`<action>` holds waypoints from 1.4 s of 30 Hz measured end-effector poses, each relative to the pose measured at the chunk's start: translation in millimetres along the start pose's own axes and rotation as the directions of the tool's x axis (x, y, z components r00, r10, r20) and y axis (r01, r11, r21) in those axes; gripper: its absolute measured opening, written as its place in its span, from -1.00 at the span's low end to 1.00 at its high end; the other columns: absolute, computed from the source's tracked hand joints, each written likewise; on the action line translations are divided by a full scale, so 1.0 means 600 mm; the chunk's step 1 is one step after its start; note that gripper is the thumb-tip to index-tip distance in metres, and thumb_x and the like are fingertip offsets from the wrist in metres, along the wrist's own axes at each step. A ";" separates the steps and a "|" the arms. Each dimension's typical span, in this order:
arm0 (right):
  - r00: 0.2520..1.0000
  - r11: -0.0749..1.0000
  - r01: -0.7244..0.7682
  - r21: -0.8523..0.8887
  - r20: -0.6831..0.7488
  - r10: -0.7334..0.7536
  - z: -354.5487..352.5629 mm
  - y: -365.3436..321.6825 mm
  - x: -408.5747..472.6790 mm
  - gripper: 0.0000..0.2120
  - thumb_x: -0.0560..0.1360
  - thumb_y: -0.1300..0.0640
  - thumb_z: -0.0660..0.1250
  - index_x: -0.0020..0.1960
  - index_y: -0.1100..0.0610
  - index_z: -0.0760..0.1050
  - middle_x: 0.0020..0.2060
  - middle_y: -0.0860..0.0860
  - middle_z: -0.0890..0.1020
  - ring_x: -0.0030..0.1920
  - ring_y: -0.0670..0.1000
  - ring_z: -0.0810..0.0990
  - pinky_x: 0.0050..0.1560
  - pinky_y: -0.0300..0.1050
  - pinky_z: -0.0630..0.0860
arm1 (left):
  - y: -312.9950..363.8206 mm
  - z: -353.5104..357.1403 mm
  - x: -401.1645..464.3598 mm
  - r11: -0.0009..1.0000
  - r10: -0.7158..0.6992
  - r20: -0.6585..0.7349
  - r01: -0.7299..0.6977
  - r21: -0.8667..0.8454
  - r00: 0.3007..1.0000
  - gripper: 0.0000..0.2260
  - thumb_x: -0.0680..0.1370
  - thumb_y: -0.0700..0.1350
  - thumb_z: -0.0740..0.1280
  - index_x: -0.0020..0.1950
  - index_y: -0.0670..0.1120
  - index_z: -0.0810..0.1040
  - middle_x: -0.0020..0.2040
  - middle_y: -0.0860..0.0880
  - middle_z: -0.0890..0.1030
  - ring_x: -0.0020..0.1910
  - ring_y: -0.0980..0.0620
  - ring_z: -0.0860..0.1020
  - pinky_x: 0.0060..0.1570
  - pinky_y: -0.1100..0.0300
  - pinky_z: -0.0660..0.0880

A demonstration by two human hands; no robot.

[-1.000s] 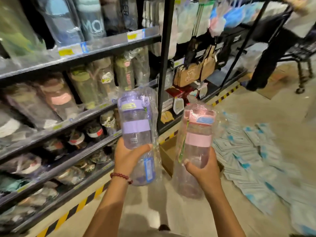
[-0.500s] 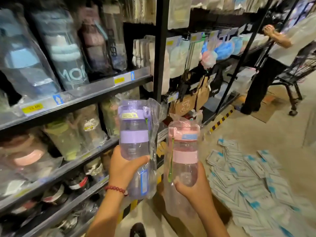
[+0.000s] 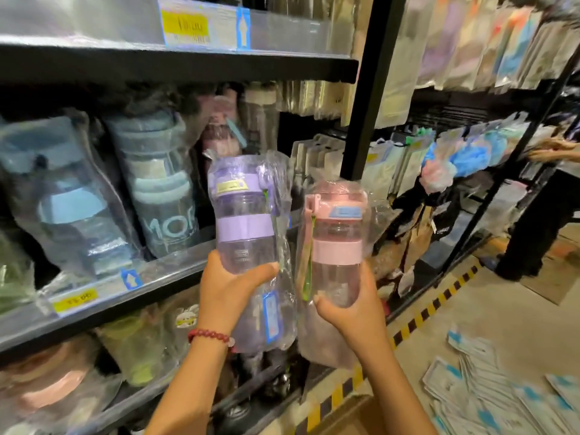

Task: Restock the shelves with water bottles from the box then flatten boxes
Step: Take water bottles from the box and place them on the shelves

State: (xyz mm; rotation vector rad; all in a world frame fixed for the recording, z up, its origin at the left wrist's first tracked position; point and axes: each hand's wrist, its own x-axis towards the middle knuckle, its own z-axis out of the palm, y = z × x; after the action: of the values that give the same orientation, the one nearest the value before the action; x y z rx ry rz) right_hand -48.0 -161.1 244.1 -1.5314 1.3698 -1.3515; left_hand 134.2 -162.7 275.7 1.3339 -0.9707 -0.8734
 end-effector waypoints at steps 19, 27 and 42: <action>0.970 0.985 0.154 0.082 0.175 -0.166 0.024 -0.043 0.256 -0.33 0.15 -0.08 0.43 0.20 -0.19 0.24 -0.02 -0.31 0.50 -0.05 -0.41 0.50 -0.19 -0.38 0.43 | 0.087 0.076 0.169 0.988 0.153 -0.135 -0.148 0.046 0.979 -0.44 0.13 0.06 0.56 0.07 -0.10 0.59 -0.08 -0.08 0.69 -0.10 -0.02 0.67 -0.03 -0.07 0.60; 0.951 0.982 0.163 0.097 0.251 -0.183 0.025 -0.026 0.293 -0.33 0.24 0.05 0.51 0.20 -0.19 0.21 0.01 -0.33 0.45 -0.02 -0.32 0.51 -0.19 -0.40 0.41 | 0.086 0.095 0.211 0.979 0.203 -0.318 -0.187 0.081 0.926 -0.34 0.09 0.11 0.56 0.11 -0.12 0.54 -0.04 -0.07 0.66 -0.09 0.03 0.65 -0.06 0.00 0.61; 0.928 0.976 0.183 0.118 0.306 -0.211 0.026 0.003 0.312 -0.22 0.16 -0.05 0.46 0.33 -0.06 0.26 0.10 -0.15 0.50 0.03 -0.18 0.52 -0.14 -0.41 0.39 | 0.067 0.108 0.237 0.951 0.299 -0.457 -0.222 0.214 0.838 -0.48 0.24 -0.07 0.60 0.05 -0.13 0.42 -0.05 -0.01 0.55 -0.11 0.12 0.55 -0.23 0.31 0.43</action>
State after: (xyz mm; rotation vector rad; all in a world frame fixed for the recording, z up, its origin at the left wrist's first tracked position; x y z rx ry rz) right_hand -50.1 -344.0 286.7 -1.7747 0.9670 -1.1979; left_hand 124.8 -316.1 324.3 1.4167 -0.8026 -0.2310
